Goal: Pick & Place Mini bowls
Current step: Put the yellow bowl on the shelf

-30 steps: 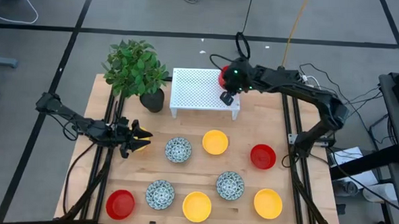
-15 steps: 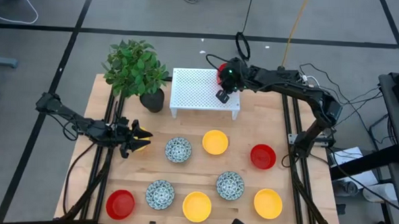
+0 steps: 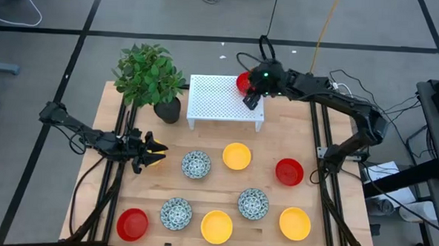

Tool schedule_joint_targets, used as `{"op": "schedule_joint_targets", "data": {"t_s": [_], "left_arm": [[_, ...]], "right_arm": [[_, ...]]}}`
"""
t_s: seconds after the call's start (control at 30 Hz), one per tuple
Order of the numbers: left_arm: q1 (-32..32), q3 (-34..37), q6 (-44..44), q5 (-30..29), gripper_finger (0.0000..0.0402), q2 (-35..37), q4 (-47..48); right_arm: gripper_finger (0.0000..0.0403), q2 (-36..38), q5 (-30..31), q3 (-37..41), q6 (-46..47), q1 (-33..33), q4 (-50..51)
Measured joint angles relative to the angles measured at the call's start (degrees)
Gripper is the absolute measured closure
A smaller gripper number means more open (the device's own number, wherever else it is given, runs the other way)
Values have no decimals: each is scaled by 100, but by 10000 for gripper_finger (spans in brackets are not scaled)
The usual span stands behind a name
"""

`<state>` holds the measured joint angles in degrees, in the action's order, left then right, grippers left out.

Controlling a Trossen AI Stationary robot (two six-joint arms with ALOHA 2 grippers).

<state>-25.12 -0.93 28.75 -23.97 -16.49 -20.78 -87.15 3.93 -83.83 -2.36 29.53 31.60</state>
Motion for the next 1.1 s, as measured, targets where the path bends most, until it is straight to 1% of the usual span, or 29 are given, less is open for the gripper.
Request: {"op": "schedule_joint_targets", "data": {"t_s": [0.03,0.1,0.2,0.3,0.37,0.43,0.57,0.73,0.87,0.93,1.03,1.1], "left_arm": [[1,0,0,0,195,2,-1],[0,0,-1,0,194,0,0],[2,0,0,0,195,0,0],[0,0,0,0,195,0,0],[0,0,0,0,195,0,0],[1,0,0,0,194,0,-2],[1,0,0,0,194,2,-2],[0,0,0,0,195,0,0],[1,0,0,0,195,1,-1],[1,0,0,0,194,0,0],[0,0,0,0,194,0,-1],[0,0,0,0,195,1,-1]], "right_arm": [[229,114,-100,0,-5,-14,8],[226,322,-499,0,-14,-50,60],[226,536,-1504,0,-84,-151,237],[232,625,-2482,0,-449,-310,431],[237,622,-2843,0,-751,-451,461],[242,614,-2979,9,-1031,-586,527],[247,550,-2965,203,-1382,-840,385],[241,538,-2962,905,-1327,-1249,-21],[228,535,-2830,1409,-1235,-1775,-155],[221,536,-2400,1664,-1018,-2133,-429],[210,536,-1464,2092,-873,-2724,-837],[203,533,-968,2343,-670,-3124,-1144]]}}
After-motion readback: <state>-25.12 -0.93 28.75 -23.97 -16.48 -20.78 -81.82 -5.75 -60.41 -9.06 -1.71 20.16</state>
